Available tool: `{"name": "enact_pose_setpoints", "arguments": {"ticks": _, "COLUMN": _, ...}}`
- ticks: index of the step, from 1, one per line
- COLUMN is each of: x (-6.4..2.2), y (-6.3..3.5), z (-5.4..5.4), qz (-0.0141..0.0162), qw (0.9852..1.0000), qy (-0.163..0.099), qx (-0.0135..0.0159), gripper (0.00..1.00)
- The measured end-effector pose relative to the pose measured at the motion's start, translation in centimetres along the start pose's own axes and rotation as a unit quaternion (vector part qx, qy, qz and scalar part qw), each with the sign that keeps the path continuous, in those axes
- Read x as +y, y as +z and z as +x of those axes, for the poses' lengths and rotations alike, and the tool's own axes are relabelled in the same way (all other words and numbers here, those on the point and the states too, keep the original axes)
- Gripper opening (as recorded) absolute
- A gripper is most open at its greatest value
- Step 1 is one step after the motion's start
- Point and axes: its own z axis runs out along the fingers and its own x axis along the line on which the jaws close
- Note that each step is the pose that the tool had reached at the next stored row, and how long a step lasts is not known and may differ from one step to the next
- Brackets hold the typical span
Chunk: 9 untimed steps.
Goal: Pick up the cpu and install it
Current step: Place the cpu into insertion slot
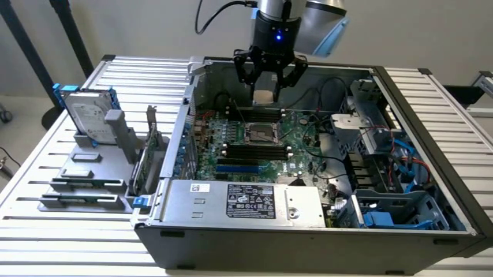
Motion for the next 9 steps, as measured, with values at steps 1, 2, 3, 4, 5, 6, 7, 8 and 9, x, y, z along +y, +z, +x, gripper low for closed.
{"name": "enact_pose_setpoints", "arguments": {"ticks": 1, "x": 0.0, "y": 0.0, "z": 0.0, "qz": 0.0, "qw": 1.0, "qy": 0.0, "qx": 0.0, "gripper": 0.55}}
{"name": "enact_pose_setpoints", "arguments": {"ticks": 2, "x": 0.0, "y": 0.0, "z": 0.0, "qz": 0.0, "qw": 1.0, "qy": 0.0, "qx": 0.0, "gripper": 0.55}}
{"name": "enact_pose_setpoints", "arguments": {"ticks": 3, "x": 0.0, "y": 0.01, "z": 0.02, "qz": 0.0, "qw": 1.0, "qy": 0.001, "qx": 0.0, "gripper": 0.55}}
{"name": "enact_pose_setpoints", "arguments": {"ticks": 4, "x": 0.0, "y": 0.06, "z": 0.03, "qz": -0.0004, "qw": 1.0, "qy": 0.007, "qx": -0.0002, "gripper": 0.55}}
{"name": "enact_pose_setpoints", "arguments": {"ticks": 5, "x": 0.0, "y": 0.13, "z": 0.03, "qz": -0.0008, "qw": 0.9999, "qy": 0.014, "qx": -0.0004, "gripper": 0.55}}
{"name": "enact_pose_setpoints", "arguments": {"ticks": 6, "x": 0.0, "y": 0.2, "z": 0.03, "qz": -0.0012, "qw": 0.9997, "qy": 0.023, "qx": -0.0005, "gripper": 0.55}}
{"name": "enact_pose_setpoints", "arguments": {"ticks": 7, "x": -0.01, "y": 0.28, "z": 0.03, "qz": -0.0016, "qw": 0.9995, "qy": 0.032, "qx": -0.0007, "gripper": 0.55}}
{"name": "enact_pose_setpoints", "arguments": {"ticks": 8, "x": -0.01, "y": 0.36, "z": 0.02, "qz": -0.0021, "qw": 0.9992, "qy": 0.041, "qx": -0.0009, "gripper": 0.55}}
{"name": "enact_pose_setpoints", "arguments": {"ticks": 9, "x": -0.01, "y": 0.43, "z": 0.02, "qz": -0.0025, "qw": 0.9987, "qy": 0.05, "qx": -0.0011, "gripper": 0.55}}
